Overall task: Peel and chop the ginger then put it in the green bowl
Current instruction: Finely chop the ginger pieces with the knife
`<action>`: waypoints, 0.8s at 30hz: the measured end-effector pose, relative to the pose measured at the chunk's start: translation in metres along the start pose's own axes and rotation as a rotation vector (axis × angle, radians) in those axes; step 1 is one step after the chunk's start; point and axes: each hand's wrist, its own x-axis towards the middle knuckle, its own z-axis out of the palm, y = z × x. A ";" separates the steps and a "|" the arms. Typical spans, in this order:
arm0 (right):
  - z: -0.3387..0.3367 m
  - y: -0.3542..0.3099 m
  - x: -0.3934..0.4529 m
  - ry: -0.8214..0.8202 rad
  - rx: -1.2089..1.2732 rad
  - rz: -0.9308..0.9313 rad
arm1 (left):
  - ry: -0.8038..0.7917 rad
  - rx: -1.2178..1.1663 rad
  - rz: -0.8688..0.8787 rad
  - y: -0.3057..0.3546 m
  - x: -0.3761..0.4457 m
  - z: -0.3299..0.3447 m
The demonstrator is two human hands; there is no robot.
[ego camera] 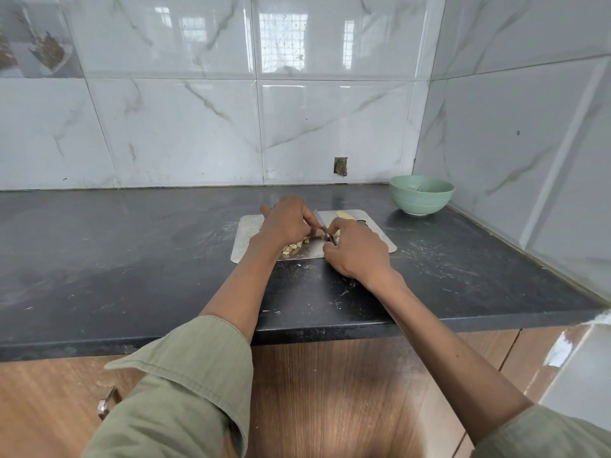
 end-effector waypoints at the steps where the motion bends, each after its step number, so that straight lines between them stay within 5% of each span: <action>1: 0.000 0.000 0.000 0.004 0.001 0.001 | -0.004 -0.001 -0.001 0.000 0.000 0.000; 24: 0.007 0.009 -0.009 0.090 0.025 0.011 | 0.003 0.042 0.009 0.000 -0.001 -0.001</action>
